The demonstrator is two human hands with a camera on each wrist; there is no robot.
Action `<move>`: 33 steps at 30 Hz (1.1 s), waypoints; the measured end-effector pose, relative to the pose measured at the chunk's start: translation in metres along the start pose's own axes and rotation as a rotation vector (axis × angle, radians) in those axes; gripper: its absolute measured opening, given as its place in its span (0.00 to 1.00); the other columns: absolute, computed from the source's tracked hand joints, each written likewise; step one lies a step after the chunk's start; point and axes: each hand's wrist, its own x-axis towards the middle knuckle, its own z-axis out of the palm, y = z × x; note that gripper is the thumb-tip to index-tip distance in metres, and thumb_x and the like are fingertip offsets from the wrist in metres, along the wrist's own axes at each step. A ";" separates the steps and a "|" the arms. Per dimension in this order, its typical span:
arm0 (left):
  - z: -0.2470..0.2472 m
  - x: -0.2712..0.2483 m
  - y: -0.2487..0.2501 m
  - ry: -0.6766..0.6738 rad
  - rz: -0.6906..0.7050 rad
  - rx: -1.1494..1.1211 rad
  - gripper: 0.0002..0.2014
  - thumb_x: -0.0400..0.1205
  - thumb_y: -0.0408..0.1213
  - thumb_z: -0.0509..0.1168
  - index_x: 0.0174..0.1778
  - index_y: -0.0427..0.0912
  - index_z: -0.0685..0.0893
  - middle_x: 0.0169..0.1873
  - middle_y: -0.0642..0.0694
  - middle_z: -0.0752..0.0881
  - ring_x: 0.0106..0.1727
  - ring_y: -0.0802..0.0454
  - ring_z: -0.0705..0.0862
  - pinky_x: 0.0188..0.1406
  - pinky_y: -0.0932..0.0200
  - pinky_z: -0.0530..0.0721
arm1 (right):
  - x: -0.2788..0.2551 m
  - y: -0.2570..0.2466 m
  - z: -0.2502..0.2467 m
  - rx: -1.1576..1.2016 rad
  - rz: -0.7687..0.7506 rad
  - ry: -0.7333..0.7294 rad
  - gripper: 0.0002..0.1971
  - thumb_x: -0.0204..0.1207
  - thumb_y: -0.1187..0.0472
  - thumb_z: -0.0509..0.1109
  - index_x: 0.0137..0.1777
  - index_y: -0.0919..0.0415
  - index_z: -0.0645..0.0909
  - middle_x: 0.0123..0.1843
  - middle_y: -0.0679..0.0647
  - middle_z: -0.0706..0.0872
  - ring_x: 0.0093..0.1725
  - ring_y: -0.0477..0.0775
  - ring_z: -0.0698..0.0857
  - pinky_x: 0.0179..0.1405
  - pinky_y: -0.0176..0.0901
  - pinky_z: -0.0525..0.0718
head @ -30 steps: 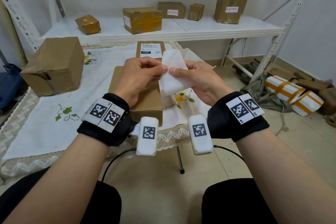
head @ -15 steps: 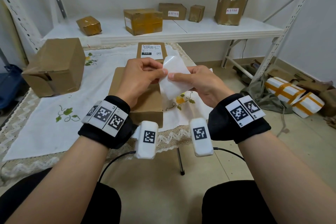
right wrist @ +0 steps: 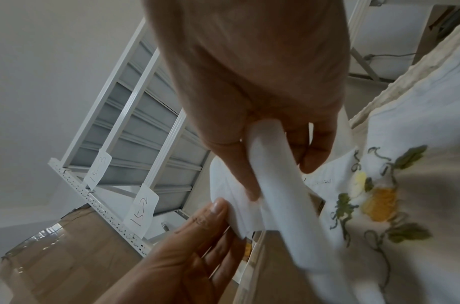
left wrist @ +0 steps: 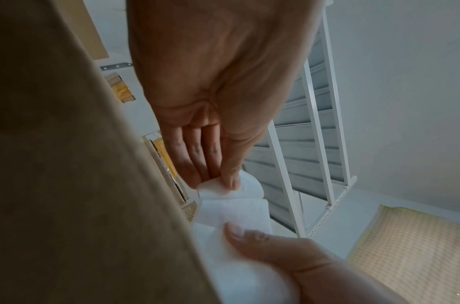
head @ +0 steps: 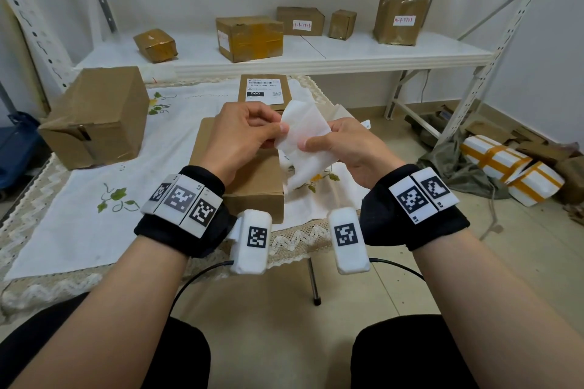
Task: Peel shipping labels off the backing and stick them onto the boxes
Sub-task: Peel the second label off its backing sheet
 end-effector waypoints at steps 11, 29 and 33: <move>-0.001 0.002 -0.003 -0.012 0.038 0.083 0.03 0.79 0.33 0.78 0.42 0.44 0.90 0.39 0.42 0.94 0.45 0.45 0.94 0.57 0.44 0.91 | -0.002 -0.002 -0.001 -0.096 0.032 -0.018 0.12 0.80 0.70 0.73 0.62 0.70 0.88 0.53 0.63 0.89 0.51 0.60 0.85 0.46 0.46 0.81; 0.002 -0.003 0.003 -0.019 -0.060 0.017 0.03 0.81 0.32 0.76 0.45 0.40 0.88 0.40 0.42 0.94 0.46 0.48 0.94 0.49 0.56 0.92 | -0.005 0.000 0.004 0.064 -0.111 0.051 0.10 0.76 0.64 0.81 0.56 0.64 0.90 0.42 0.52 0.93 0.33 0.41 0.89 0.32 0.30 0.84; 0.002 0.000 0.004 -0.019 -0.097 -0.058 0.07 0.80 0.29 0.75 0.38 0.42 0.86 0.41 0.41 0.93 0.48 0.44 0.93 0.53 0.53 0.92 | -0.003 -0.001 0.005 0.115 -0.130 0.077 0.14 0.75 0.67 0.81 0.60 0.68 0.90 0.54 0.62 0.94 0.46 0.53 0.91 0.44 0.39 0.90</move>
